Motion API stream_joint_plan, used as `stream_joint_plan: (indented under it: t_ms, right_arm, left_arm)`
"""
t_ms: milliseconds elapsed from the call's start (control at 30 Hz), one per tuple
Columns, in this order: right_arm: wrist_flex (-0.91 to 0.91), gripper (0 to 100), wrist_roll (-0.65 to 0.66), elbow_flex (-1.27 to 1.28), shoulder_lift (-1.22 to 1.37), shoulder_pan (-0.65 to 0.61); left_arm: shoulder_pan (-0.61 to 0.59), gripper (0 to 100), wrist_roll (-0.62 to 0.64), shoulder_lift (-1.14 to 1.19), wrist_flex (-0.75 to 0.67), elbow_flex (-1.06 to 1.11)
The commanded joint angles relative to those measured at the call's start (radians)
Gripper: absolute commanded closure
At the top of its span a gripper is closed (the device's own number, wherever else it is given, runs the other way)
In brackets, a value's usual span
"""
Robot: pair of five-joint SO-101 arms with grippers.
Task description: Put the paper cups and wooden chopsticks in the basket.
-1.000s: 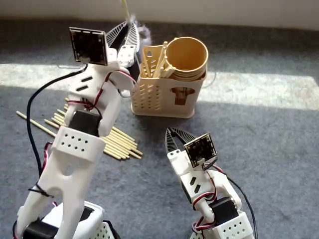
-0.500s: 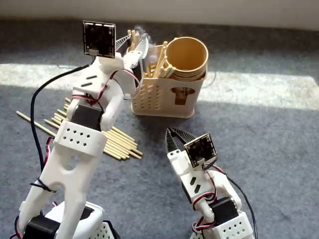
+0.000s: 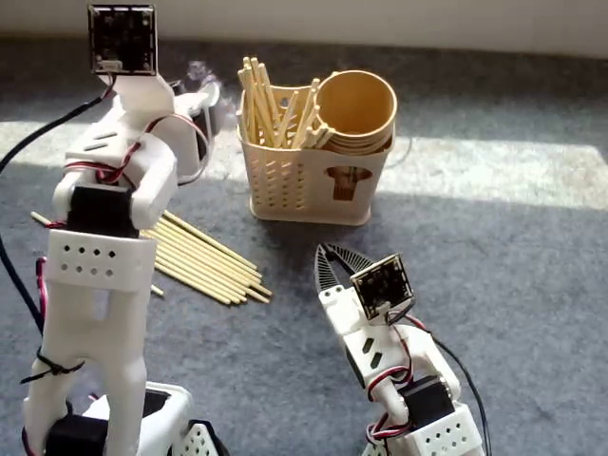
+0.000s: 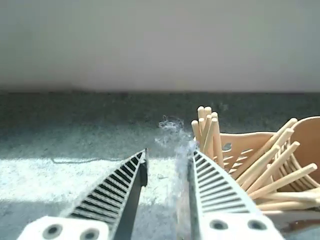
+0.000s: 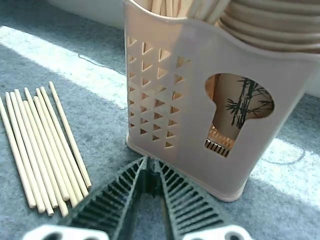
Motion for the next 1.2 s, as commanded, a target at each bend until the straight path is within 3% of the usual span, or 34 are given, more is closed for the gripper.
stream_joint_plan:
  t_ms: [0,133,267,400,567,933,1167]
  right_arm:
    - [-0.002,99.2,0.0,0.091,-0.008,0.01]
    - [-0.002,99.2,0.0,0.091,-0.008,0.012]
    - [-0.002,99.2,0.0,0.091,-0.008,0.012]
    - [-0.002,99.2,0.0,0.091,-0.008,0.012]
    - [-0.002,99.2,0.0,0.091,-0.008,0.012]
    - [-0.002,99.2,0.0,0.091,-0.008,0.012]
    - [-0.002,99.2,0.0,0.091,-0.008,0.012]
  left_arm:
    - [-0.053,86,-0.104,-0.005,0.135,-0.084]
    - [-0.137,86,-0.224,-0.005,0.273,-0.091]
    - [-0.294,86,-0.25,0.004,0.373,-0.084]
    - [-0.444,86,-0.245,0.005,0.41,-0.048]
    - [-0.55,86,-0.247,0.005,0.408,0.042]
    - [-0.641,86,-0.249,0.025,0.4,0.173]
    - [-0.67,86,-0.149,0.363,0.384,0.013]
